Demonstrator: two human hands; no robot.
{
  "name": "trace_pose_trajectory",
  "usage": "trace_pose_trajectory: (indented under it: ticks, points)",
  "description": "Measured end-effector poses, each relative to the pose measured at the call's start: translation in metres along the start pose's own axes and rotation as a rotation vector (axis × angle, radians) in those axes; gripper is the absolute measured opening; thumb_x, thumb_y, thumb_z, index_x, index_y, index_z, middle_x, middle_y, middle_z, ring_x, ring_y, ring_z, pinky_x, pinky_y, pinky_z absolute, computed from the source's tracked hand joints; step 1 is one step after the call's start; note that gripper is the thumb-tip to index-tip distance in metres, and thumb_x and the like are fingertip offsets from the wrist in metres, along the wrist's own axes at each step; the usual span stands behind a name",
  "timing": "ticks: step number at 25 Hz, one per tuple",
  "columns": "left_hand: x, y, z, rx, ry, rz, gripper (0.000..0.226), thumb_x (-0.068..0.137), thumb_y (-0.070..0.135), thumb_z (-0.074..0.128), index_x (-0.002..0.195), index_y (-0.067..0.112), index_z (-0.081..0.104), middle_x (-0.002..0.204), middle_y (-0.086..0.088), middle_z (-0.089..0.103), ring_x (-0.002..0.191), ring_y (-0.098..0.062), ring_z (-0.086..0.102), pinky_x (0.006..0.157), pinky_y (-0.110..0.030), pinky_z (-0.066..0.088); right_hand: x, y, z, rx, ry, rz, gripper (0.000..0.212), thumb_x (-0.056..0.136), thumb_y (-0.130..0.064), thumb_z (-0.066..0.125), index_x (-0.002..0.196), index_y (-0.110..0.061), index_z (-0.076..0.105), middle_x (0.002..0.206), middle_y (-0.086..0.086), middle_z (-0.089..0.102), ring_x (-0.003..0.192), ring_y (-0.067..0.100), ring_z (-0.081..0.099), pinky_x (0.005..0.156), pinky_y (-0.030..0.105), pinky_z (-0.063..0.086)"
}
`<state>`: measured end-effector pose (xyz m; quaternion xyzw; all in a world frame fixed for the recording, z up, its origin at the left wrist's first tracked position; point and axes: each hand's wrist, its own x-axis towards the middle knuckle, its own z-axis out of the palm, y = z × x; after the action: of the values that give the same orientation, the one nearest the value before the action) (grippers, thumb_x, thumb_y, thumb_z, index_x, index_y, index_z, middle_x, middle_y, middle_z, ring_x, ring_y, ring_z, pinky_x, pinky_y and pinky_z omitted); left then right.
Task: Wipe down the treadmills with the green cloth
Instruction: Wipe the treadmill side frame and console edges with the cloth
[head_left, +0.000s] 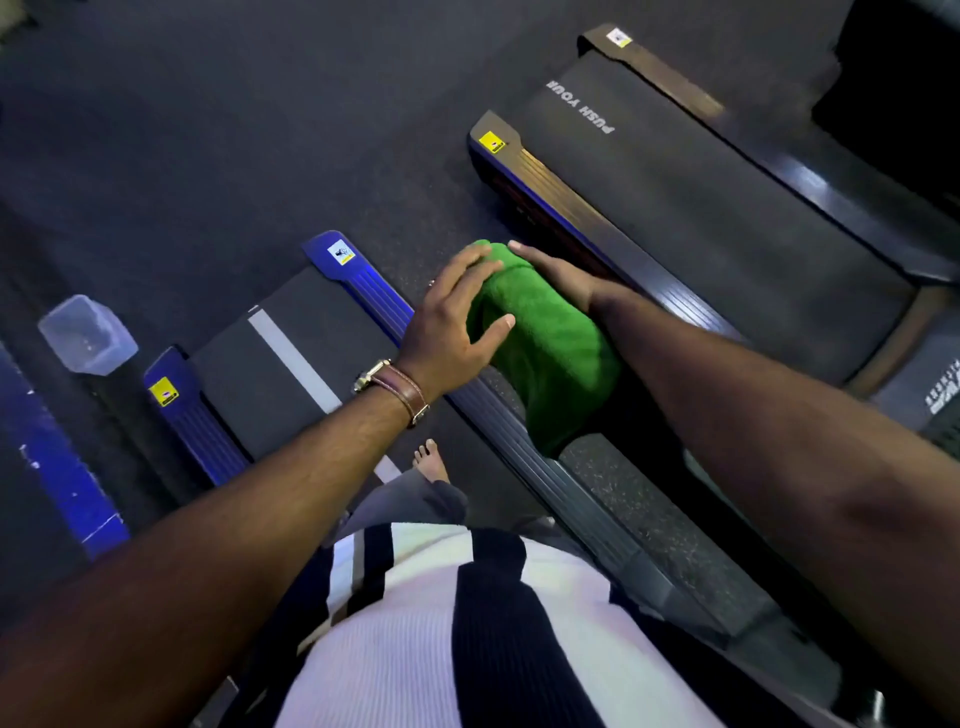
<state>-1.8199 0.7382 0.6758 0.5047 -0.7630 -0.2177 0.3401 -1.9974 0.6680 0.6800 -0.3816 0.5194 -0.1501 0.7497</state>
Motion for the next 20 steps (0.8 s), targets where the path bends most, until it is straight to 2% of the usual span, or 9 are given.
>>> trace_pose_trajectory:
  ticks: [2, 4, 6, 8, 10, 12, 15, 18, 20]
  points:
    - [0.005, 0.0, 0.004, -0.001, -0.015, 0.005, 0.05, 0.085, 0.023, 0.066, 0.128, 0.001, 0.054, 0.139, -0.013, 0.048, 0.133, -0.025, 0.042, 0.112, -0.038, 0.034, -0.029, 0.009, -0.003, -0.125, 0.079, 0.009, 0.043, 0.1, -0.047, 0.044, 0.119, -0.015, 0.065, 0.105, 0.003, 0.073, 0.09, 0.013, 0.07, 0.084, 0.028, 0.05]
    - [0.009, -0.003, 0.01, 0.031, -0.064, 0.012, 0.052, 0.086, 0.03, 0.064, 0.129, 0.003, 0.054, 0.138, -0.012, 0.05, 0.134, -0.026, 0.04, 0.112, -0.039, 0.033, -0.065, 0.028, -0.01, -0.515, 0.169, -0.065, 0.047, 0.099, -0.051, 0.044, 0.135, -0.023, 0.053, 0.124, 0.002, 0.066, 0.105, 0.015, 0.064, 0.092, 0.026, 0.043]
    - [0.011, -0.006, 0.014, 0.095, -0.122, 0.053, 0.058, 0.085, 0.042, 0.063, 0.129, 0.005, 0.055, 0.138, -0.011, 0.051, 0.135, -0.027, 0.038, 0.113, -0.037, 0.031, -0.099, 0.058, -0.017, -0.947, 0.307, -0.165, 0.054, 0.098, -0.057, 0.038, 0.144, -0.029, 0.037, 0.131, 0.007, 0.061, 0.115, 0.026, 0.059, 0.092, 0.031, 0.044]
    - [0.013, -0.011, 0.015, 0.119, -0.131, 0.103, 0.055, 0.089, 0.044, 0.059, 0.127, 0.005, 0.058, 0.137, -0.012, 0.052, 0.135, -0.028, 0.037, 0.113, -0.038, 0.032, -0.121, 0.079, -0.011, -1.19, 0.454, -0.185, 0.058, 0.097, -0.062, 0.029, 0.144, -0.028, 0.03, 0.131, 0.012, 0.06, 0.113, 0.035, 0.059, 0.086, 0.04, 0.047]
    - [0.016, -0.015, 0.017, 0.12, -0.101, 0.147, 0.045, 0.093, 0.036, 0.056, 0.124, 0.003, 0.06, 0.135, -0.013, 0.053, 0.133, -0.03, 0.039, 0.111, -0.041, 0.035, -0.109, 0.073, -0.002, -1.27, 0.561, -0.127, 0.061, 0.095, -0.068, 0.023, 0.133, -0.022, 0.037, 0.122, 0.015, 0.063, 0.104, 0.037, 0.061, 0.079, 0.042, 0.046]
    - [0.019, -0.017, 0.02, 0.133, -0.064, 0.184, 0.034, 0.096, 0.022, 0.049, 0.12, 0.002, 0.062, 0.13, -0.014, 0.057, 0.129, -0.033, 0.043, 0.108, -0.043, 0.037, -0.074, 0.049, 0.007, -1.247, 0.537, -0.103, 0.067, 0.091, -0.073, 0.023, 0.122, -0.018, 0.045, 0.114, 0.017, 0.064, 0.097, 0.035, 0.061, 0.077, 0.04, 0.045]
    - [0.027, -0.018, 0.021, 0.105, -0.078, 0.174, 0.034, 0.09, 0.004, 0.041, 0.115, 0.003, 0.065, 0.124, -0.014, 0.062, 0.125, -0.033, 0.049, 0.109, -0.048, 0.035, -0.049, 0.021, 0.016, -1.194, 0.522, -0.135, 0.069, 0.092, -0.072, 0.027, 0.127, -0.016, 0.049, 0.119, 0.016, 0.063, 0.101, 0.034, 0.06, 0.081, 0.04, 0.047]
    - [0.04, -0.025, 0.018, 0.094, -0.162, 0.22, 0.032, 0.089, 0.007, 0.045, 0.114, 0.005, 0.065, 0.122, -0.009, 0.065, 0.126, -0.027, 0.051, 0.114, -0.046, 0.027, -0.071, 0.052, 0.034, -1.44, 0.689, -0.192, 0.063, 0.098, -0.056, 0.033, 0.145, -0.013, 0.032, 0.141, 0.015, 0.048, 0.108, 0.038, 0.057, 0.077, 0.042, 0.045]
    - [0.047, -0.024, 0.021, 0.118, -0.232, 0.35, 0.03, 0.092, 0.015, 0.047, 0.113, 0.005, 0.065, 0.118, -0.009, 0.067, 0.122, -0.025, 0.055, 0.113, -0.043, 0.026, -0.097, 0.092, 0.048, -1.621, 0.818, -0.229, 0.061, 0.099, -0.033, 0.036, 0.152, -0.008, 0.018, 0.154, 0.02, 0.029, 0.119, 0.043, 0.049, 0.089, 0.049, 0.043]
